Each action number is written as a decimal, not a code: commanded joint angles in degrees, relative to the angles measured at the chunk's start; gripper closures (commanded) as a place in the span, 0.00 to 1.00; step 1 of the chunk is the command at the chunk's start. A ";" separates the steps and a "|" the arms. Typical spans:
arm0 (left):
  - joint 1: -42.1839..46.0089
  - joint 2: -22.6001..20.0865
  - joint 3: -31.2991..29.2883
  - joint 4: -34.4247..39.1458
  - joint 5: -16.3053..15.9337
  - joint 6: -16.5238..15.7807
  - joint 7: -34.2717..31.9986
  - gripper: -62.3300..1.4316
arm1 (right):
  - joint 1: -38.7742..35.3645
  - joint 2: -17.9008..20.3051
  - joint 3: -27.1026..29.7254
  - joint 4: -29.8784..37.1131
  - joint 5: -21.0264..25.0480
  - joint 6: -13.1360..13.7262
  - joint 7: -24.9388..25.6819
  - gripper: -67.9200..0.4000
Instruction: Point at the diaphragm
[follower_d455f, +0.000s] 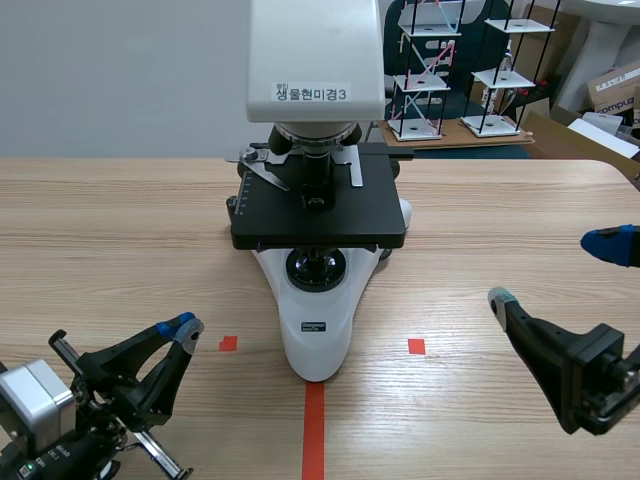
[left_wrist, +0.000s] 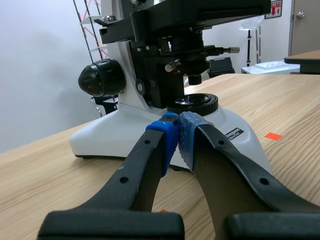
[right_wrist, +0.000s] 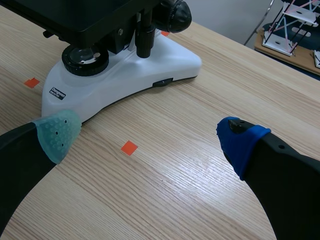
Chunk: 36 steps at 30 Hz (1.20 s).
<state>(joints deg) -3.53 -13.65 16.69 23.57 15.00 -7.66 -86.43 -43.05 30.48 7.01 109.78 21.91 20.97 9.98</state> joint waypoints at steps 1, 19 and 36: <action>-0.28 -0.35 -0.52 1.22 -0.37 -0.17 -0.98 0.93 | 0.17 0.31 0.11 0.90 0.42 0.00 0.63 0.12; -0.31 -0.37 -0.52 1.22 -0.37 -0.20 0.94 0.93 | 0.17 0.31 0.11 0.90 0.42 0.00 0.63 0.12; -0.31 -0.37 -0.52 1.22 -0.37 -0.20 0.94 0.93 | 0.17 0.31 0.11 0.90 0.42 0.00 0.63 0.12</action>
<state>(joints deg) -3.53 -13.65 16.69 23.57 15.00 -7.66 -84.58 -43.05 30.48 7.01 109.78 21.91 20.97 9.98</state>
